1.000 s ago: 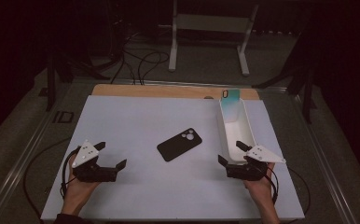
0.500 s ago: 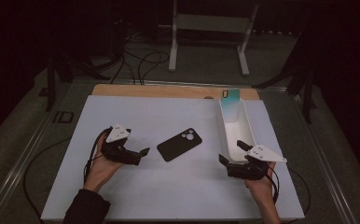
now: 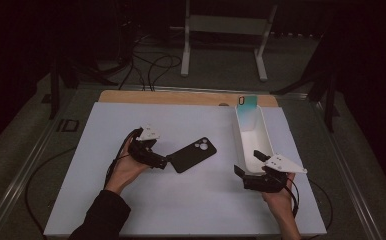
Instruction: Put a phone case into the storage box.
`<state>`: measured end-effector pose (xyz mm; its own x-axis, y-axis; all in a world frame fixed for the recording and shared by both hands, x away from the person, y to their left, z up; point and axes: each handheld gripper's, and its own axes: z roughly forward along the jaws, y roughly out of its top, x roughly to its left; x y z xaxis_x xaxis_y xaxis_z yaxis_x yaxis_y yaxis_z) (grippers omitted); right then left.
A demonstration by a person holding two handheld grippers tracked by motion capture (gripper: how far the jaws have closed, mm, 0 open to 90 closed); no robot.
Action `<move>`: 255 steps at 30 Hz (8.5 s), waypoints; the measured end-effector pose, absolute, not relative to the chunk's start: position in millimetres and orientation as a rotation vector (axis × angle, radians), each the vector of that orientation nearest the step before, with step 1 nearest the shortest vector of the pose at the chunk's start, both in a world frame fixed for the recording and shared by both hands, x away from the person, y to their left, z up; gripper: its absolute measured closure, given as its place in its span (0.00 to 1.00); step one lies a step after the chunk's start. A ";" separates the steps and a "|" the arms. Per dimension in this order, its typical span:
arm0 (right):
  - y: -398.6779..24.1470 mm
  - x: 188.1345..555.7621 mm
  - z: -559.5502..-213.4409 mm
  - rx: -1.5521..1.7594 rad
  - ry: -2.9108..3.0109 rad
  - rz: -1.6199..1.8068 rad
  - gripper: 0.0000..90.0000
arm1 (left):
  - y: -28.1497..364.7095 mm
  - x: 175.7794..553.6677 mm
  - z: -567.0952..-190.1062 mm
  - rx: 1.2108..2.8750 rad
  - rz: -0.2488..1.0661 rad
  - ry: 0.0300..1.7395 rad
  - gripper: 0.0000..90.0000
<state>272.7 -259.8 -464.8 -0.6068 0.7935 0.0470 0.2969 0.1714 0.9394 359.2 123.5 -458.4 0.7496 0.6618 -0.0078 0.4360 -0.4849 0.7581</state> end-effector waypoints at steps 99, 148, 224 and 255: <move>-251.9 284.4 -459.1 1.094 2.070 1.512 0.10 | 58.0 364.8 -471.4 2.281 0.188 0.813 0.19; -201.7 311.0 -431.4 1.223 2.226 1.805 0.95 | 22.1 315.3 -443.1 2.204 0.195 0.582 0.26; -186.2 300.9 -397.3 0.702 2.409 1.697 0.50 | 51.5 305.1 -450.7 2.096 -0.051 0.365 0.89; -184.5 296.8 -393.1 0.916 2.262 1.546 0.10 | 62.2 300.1 -447.5 2.044 0.120 0.506 0.90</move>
